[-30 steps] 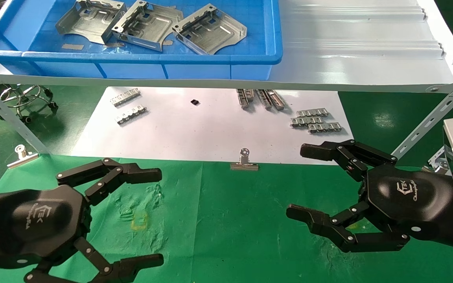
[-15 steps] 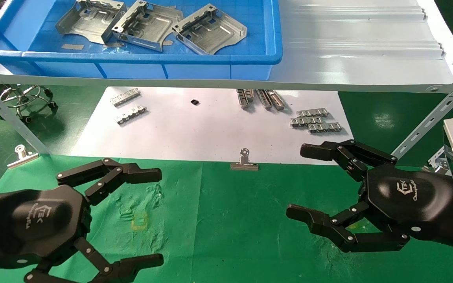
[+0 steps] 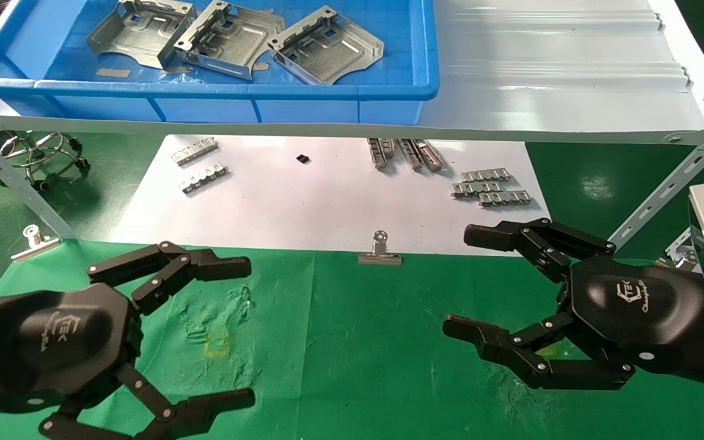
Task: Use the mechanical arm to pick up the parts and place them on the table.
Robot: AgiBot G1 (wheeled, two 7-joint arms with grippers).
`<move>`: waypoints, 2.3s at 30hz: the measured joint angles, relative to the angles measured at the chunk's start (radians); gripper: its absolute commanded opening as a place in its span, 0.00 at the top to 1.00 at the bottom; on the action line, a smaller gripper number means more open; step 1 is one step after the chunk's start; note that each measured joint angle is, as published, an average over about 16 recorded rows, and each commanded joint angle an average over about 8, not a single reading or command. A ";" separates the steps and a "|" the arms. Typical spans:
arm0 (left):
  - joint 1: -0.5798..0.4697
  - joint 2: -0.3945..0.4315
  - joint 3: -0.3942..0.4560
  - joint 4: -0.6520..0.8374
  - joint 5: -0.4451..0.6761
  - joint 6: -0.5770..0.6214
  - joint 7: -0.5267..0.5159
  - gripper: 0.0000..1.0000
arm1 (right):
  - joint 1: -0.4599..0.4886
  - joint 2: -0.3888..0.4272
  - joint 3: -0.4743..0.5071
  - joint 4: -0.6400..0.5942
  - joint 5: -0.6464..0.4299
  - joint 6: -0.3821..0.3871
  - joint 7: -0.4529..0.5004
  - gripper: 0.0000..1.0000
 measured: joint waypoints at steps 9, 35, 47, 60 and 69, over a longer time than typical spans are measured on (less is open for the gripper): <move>-0.022 0.054 0.005 -0.030 0.031 -0.121 -0.028 0.00 | 0.000 0.000 0.000 0.000 0.000 0.000 0.000 1.00; -0.274 0.178 0.052 0.138 0.278 -0.561 -0.145 0.00 | 0.000 0.000 0.000 0.000 0.000 0.000 0.000 1.00; -0.468 0.237 0.152 0.361 0.471 -0.668 -0.236 0.00 | 0.000 0.000 0.000 0.000 0.000 0.000 0.000 1.00; -0.631 0.266 0.243 0.549 0.644 -0.723 -0.351 0.00 | 0.000 0.000 0.000 0.000 0.000 0.000 0.000 1.00; -0.711 0.304 0.284 0.657 0.728 -0.762 -0.399 0.00 | 0.000 0.000 0.000 0.000 0.000 0.000 0.000 1.00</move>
